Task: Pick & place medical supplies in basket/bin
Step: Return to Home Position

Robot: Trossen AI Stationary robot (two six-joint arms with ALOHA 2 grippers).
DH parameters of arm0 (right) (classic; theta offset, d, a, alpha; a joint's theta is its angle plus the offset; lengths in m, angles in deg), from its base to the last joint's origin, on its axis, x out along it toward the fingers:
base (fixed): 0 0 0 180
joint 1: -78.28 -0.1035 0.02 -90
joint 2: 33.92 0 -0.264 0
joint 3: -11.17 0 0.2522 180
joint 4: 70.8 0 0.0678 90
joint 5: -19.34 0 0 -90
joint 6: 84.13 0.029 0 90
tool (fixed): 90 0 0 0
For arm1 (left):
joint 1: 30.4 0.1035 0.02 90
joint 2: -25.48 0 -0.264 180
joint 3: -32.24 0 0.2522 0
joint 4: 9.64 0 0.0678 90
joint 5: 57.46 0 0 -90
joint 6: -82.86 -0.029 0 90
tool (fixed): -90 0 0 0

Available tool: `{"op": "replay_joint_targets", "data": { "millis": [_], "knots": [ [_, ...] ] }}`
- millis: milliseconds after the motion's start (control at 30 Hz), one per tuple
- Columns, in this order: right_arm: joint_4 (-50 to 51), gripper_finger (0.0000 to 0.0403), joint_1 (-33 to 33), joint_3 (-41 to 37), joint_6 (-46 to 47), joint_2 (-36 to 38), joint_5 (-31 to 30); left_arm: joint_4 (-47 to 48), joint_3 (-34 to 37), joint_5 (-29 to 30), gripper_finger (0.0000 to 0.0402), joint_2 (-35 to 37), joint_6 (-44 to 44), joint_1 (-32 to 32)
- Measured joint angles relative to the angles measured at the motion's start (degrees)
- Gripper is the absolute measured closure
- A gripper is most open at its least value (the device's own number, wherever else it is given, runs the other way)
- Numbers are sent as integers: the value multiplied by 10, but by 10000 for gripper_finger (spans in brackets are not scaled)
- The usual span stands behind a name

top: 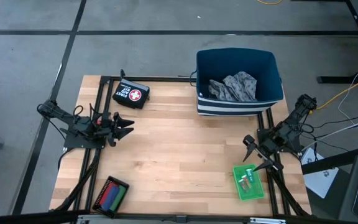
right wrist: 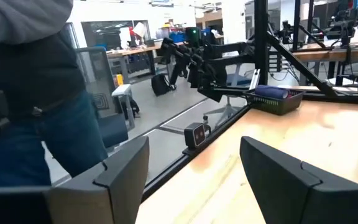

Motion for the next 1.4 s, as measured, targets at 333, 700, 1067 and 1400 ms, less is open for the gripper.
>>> {"op": "replay_joint_targets", "data": {
  "millis": [333,700,1067,1400],
  "knots": [
    [6,149,-2,0,-19,0,48,0,0,0,187,0,0,0],
    [7,149,-2,0,-19,-17,47,0,0,0,187,0,0,0],
    [7,149,-2,0,-19,-17,46,0,0,0,187,0,0,0],
    [7,149,-2,0,-18,-17,46,0,0,0,186,0,0,0]
  ]
}}
